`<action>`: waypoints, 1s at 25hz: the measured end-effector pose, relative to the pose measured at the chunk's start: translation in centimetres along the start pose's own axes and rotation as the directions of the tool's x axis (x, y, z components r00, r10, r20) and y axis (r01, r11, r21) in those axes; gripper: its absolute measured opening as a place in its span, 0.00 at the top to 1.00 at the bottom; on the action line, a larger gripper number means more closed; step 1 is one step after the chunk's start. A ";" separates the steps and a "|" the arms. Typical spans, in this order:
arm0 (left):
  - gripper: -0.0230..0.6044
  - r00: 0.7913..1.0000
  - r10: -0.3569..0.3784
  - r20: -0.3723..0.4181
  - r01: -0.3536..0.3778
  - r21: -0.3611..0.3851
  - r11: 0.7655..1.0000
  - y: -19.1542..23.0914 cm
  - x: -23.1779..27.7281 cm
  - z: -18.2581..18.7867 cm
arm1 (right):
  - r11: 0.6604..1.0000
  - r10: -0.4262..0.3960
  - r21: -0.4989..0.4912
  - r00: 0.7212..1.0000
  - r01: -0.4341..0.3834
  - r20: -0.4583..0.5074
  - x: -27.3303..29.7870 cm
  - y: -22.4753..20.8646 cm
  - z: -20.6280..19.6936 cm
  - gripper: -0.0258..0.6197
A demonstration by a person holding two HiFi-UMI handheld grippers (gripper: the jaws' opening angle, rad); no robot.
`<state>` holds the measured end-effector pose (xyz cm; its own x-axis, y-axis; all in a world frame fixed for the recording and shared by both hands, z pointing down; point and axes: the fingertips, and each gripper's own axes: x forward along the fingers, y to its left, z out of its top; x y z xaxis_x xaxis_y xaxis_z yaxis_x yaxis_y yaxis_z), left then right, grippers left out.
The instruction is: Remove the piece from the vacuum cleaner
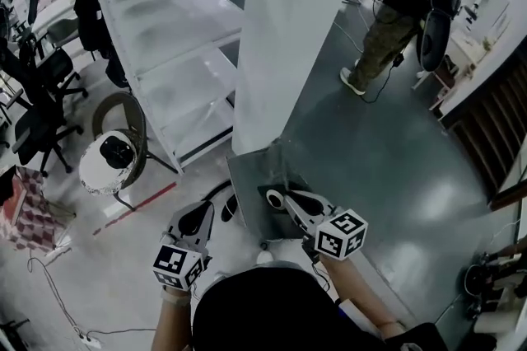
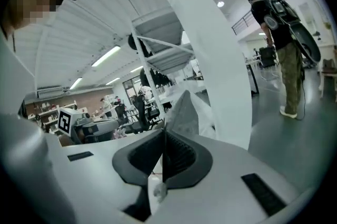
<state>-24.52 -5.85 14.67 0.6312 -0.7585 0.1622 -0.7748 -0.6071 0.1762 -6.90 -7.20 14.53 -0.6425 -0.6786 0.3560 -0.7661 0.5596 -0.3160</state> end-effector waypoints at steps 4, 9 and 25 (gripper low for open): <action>0.93 0.999 0.012 0.053 -0.014 0.042 0.999 0.1 -1.3 2.6 | 0.995 0.057 -0.089 0.996 -0.050 0.073 -0.2 2.5 2.8 0.89; 0.93 0.995 0.034 0.095 -0.041 0.074 0.996 -0.4 -2.7 4.4 | 0.983 0.102 -0.167 0.983 -0.076 0.152 -1.1 4.4 5.2 0.89; 0.93 0.993 0.084 0.088 -0.090 0.072 0.993 -1.2 -5.1 3.7 | 0.970 0.143 -0.213 0.982 -0.114 0.126 -0.7 6.2 4.2 0.89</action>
<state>-26.90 -2.11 10.06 0.5585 -0.8245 0.0907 -0.8291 -0.5517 0.0905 -11.10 -5.22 8.65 -0.7385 -0.6458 0.1939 -0.6733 0.7218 -0.1605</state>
